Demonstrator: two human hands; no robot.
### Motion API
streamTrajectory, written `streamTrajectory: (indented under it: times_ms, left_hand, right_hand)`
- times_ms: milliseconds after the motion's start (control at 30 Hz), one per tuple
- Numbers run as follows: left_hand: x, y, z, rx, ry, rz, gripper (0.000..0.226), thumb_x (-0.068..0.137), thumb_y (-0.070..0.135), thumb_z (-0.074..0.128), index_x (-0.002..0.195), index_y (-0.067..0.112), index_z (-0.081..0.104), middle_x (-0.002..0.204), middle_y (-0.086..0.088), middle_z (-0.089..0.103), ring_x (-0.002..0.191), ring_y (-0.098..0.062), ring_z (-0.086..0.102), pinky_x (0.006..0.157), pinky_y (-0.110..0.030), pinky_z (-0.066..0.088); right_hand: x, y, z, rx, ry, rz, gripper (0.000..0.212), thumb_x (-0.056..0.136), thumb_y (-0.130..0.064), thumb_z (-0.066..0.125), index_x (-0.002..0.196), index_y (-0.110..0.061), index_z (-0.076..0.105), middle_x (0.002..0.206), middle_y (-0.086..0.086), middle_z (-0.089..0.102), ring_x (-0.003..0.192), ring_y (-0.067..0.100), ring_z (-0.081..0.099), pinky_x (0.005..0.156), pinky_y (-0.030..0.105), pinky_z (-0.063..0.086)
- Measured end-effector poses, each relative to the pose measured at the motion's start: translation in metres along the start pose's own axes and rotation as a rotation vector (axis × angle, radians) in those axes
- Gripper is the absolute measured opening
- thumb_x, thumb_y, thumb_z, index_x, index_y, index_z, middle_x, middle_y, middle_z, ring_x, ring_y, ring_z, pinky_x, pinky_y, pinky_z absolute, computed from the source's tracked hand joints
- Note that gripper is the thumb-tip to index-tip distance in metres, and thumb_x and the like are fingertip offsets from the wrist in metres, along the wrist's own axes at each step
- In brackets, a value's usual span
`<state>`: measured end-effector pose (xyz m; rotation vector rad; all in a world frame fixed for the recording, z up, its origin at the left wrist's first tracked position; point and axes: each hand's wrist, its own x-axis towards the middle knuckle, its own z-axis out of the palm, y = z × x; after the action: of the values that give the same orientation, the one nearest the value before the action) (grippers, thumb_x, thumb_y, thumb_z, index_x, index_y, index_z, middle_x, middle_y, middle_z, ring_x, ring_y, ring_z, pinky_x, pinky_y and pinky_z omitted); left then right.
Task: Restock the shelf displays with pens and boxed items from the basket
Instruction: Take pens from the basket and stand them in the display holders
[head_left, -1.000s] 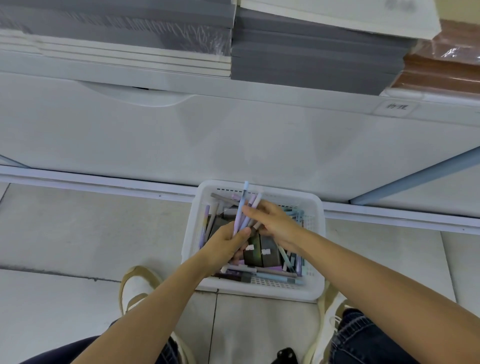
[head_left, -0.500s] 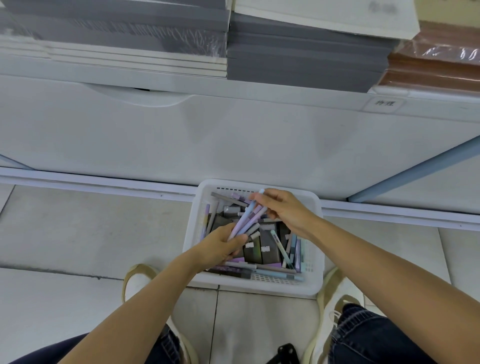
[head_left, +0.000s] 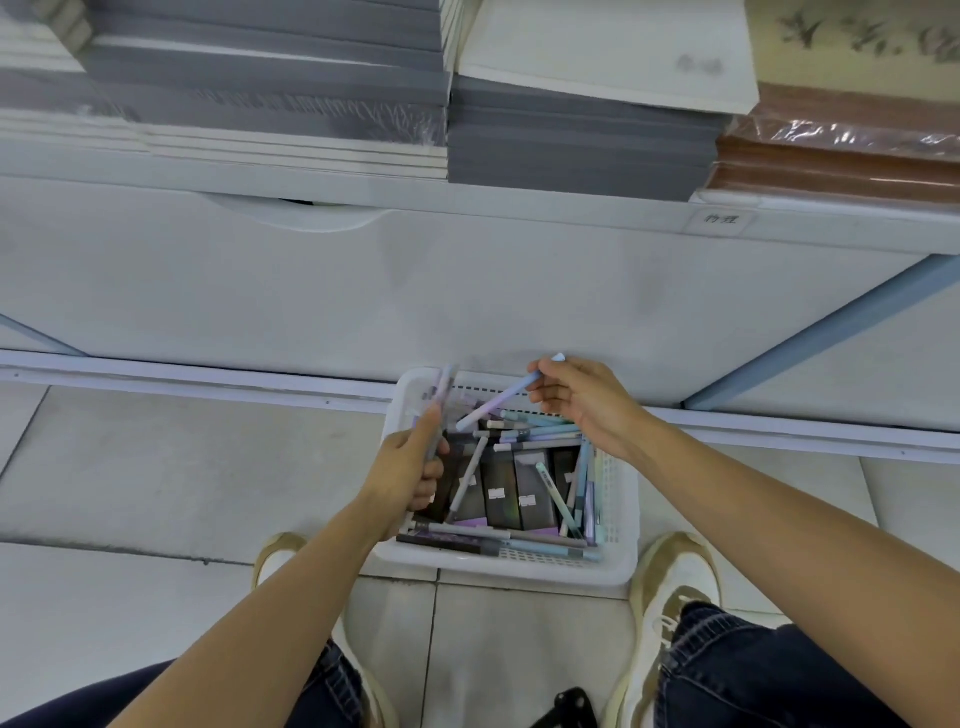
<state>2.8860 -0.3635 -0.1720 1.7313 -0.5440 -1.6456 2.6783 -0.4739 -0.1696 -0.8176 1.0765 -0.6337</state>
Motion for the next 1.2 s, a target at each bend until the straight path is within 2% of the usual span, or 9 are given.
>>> streamTrajectory:
  times_ms: [100,200,333,500,600,700,900,1033,1200]
  left_hand:
    - [-0.013,0.017,0.001,-0.032,0.004,0.122,0.042,0.080,0.052,0.069,0.065,0.017,0.051,0.049,0.003,0.034,0.039,-0.010,0.023,0.035,-0.018,0.023]
    - [-0.033,0.040,0.002,0.018,-0.066,0.236,0.026,0.080,0.035,0.074,0.073,0.014,0.060,0.048,0.003,0.035,0.037,-0.009,0.025,0.034,-0.018,0.026]
    - [-0.062,0.080,0.003,0.039,-0.024,0.354,0.022,0.082,0.025,0.075,0.075,0.011,0.060,0.048,0.003,0.033,0.037,-0.008,0.024,0.035,-0.017,0.024]
    - [-0.116,0.133,-0.005,0.080,-0.081,0.533,0.054,0.069,0.041,0.075,0.097,-0.003,0.064,0.050,0.006,0.035,0.040,-0.008,0.026,0.037,-0.018,0.026]
    - [-0.150,0.170,-0.010,0.093,-0.186,0.659,0.040,0.081,0.045,0.069,0.098,0.008,0.071,0.053,0.006,0.031,0.043,-0.009,0.022,0.037,-0.018,0.024]
    - [-0.183,0.214,-0.008,0.065,-0.242,0.777,0.029,0.095,0.036,0.057,0.073,0.020,0.066,0.055,0.003,0.029,0.042,-0.009,0.019,0.036,-0.017,0.019]
    - [-0.245,0.295,0.010,0.052,-0.241,1.004,0.021,0.099,0.026,0.050,0.086,0.014,0.059,0.057,0.005,0.044,0.037,-0.006,0.027,0.034,-0.015,0.022]
    - [-0.265,0.330,0.025,0.063,-0.175,1.078,0.020,0.099,0.028,0.051,0.085,0.015,0.059,0.059,0.005,0.049,0.041,-0.009,0.030,0.037,-0.018,0.022]
    - [-0.268,0.361,0.038,0.057,-0.151,1.116,0.021,0.100,0.027,0.050,0.087,0.013,0.060,0.056,0.005,0.050,0.040,-0.008,0.031,0.036,-0.018,0.023]
  right_hand:
    - [-0.012,-0.016,0.011,-0.019,-0.061,-0.028,0.018,0.098,-0.012,0.053,0.098,-0.003,0.069,0.082,0.007,0.069,0.073,0.016,0.066,0.065,0.022,0.054]
    - [-0.029,-0.044,0.028,-0.034,-0.093,-0.111,0.016,0.098,-0.011,0.052,0.103,-0.002,0.065,0.088,0.010,0.067,0.073,0.016,0.067,0.065,0.024,0.054]
    - [-0.062,-0.096,0.052,-0.097,-0.079,-0.342,0.014,0.099,-0.010,0.051,0.108,-0.005,0.060,0.088,0.009,0.066,0.074,0.018,0.066,0.069,0.026,0.054]
    - [-0.119,-0.163,0.086,-0.213,-0.107,-0.622,0.014,0.099,-0.007,0.048,0.105,-0.004,0.061,0.089,0.012,0.066,0.072,0.015,0.066,0.072,0.027,0.055]
    - [-0.158,-0.206,0.103,-0.293,-0.089,-0.815,0.014,0.099,-0.005,0.049,0.106,-0.003,0.060,0.089,0.013,0.068,0.073,0.015,0.067,0.072,0.025,0.056]
    - [-0.197,-0.255,0.115,-0.317,-0.044,-1.004,0.014,0.099,-0.004,0.048,0.105,-0.005,0.060,0.087,0.011,0.069,0.071,0.013,0.066,0.071,0.024,0.055]
    - [-0.258,-0.354,0.118,-0.326,0.072,-1.309,0.011,0.100,-0.004,0.048,0.106,-0.003,0.056,0.085,0.009,0.066,0.070,0.015,0.066,0.073,0.030,0.058]
    - [-0.264,-0.406,0.113,-0.364,0.226,-1.347,0.015,0.101,-0.005,0.047,0.110,0.002,0.056,0.088,0.013,0.066,0.069,0.012,0.066,0.072,0.025,0.057]
    - [-0.236,-0.439,0.107,-0.572,0.314,-1.236,0.021,0.100,-0.008,0.048,0.114,0.006,0.057,0.098,0.022,0.066,0.071,0.016,0.065,0.071,0.024,0.058]
